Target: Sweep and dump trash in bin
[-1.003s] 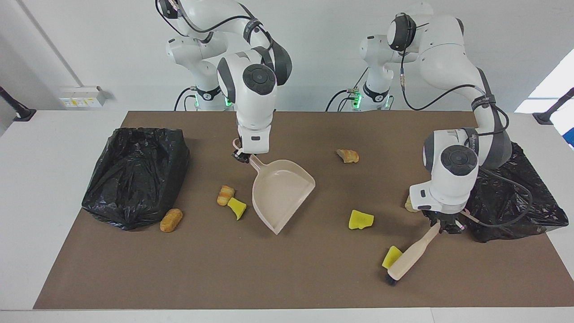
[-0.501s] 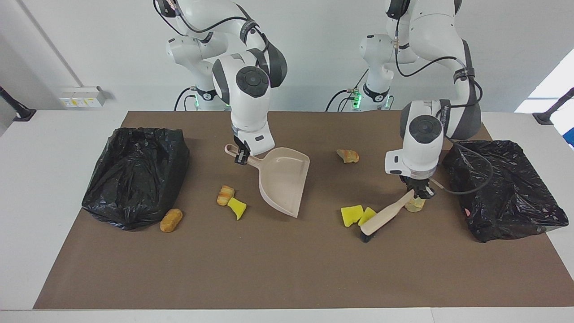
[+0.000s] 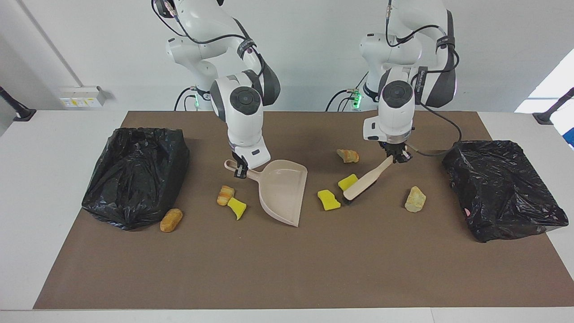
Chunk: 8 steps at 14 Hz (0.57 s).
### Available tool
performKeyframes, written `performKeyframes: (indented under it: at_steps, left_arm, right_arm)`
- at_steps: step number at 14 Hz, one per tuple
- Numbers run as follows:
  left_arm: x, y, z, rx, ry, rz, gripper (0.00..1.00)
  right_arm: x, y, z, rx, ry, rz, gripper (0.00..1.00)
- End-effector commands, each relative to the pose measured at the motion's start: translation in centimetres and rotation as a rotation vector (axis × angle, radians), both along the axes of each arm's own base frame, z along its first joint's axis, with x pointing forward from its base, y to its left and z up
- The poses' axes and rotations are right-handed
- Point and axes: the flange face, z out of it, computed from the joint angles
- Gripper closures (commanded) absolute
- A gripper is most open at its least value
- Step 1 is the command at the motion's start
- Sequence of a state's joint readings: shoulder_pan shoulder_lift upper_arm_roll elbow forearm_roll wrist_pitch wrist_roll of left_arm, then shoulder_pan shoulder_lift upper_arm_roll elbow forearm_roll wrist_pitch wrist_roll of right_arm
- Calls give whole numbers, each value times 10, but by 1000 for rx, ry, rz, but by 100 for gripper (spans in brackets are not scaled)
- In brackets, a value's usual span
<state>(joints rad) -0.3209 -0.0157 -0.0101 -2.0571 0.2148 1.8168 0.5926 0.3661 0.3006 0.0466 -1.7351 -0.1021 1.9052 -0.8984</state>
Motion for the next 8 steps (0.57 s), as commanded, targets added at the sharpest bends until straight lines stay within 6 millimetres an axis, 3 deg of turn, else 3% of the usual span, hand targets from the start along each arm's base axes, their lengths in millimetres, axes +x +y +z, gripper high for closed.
performKeyframes:
  at_steps: [1,5,8]
  left_arm:
    - [-14,25,20,-19,-28,115,100]
    - [-9,48,17,26,-111,473,100]
    - [-4,84,16,75,-163,791,100]
  right_arm:
    - [-1,1,-6,17,-15,52,100]
    - [-7,-1,-15,24,17,189,100]
    - [-16,11,-27,29,17,196,100]
